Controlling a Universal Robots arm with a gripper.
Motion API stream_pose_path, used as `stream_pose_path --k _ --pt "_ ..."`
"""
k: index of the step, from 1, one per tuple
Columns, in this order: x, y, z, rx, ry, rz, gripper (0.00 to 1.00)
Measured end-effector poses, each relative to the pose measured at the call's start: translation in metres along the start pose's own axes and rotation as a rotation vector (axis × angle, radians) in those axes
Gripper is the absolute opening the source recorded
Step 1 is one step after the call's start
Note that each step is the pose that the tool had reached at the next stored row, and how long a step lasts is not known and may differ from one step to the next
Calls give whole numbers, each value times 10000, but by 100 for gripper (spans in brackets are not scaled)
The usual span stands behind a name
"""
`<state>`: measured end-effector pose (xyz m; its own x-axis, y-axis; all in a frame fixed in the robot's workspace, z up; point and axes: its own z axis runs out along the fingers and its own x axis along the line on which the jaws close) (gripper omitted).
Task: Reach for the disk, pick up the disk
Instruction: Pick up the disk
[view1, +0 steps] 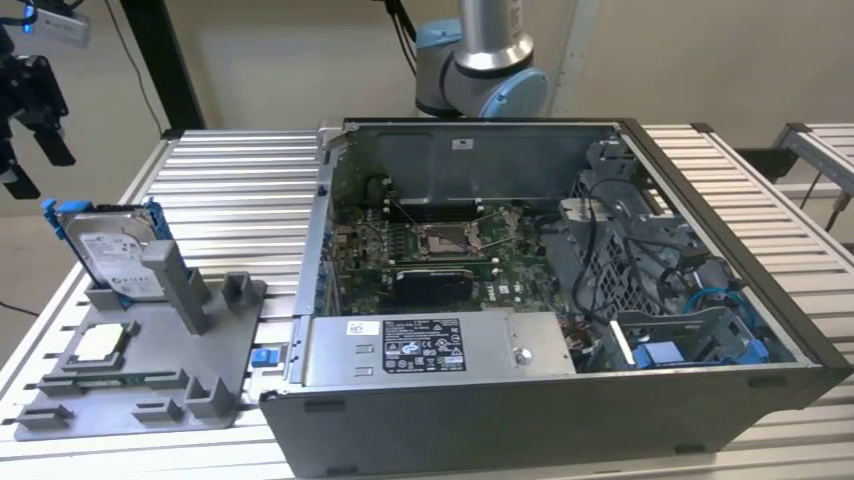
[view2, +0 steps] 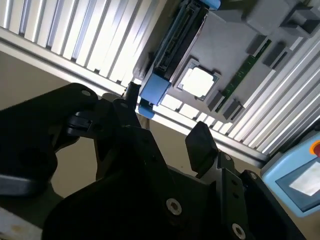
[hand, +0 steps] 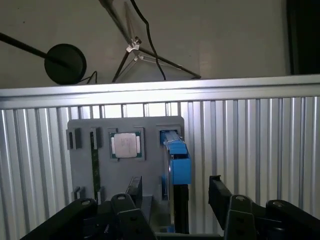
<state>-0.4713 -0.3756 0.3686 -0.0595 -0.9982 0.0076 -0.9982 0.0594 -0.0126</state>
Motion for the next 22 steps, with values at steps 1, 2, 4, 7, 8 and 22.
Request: stream_pose_path --k 1,2,4,7,8,22 --pt "0 0 0 0 0 0 100" --pt "0 0 1 -1 1 0 100" --pt "0 -2 9 -27 1 -1 100" --pt "-1 -11 34 -66 4 0 100" --pt "-1 -14 44 -77 5 0 100" --pt "-2 -20 96 -87 6 -1 100"
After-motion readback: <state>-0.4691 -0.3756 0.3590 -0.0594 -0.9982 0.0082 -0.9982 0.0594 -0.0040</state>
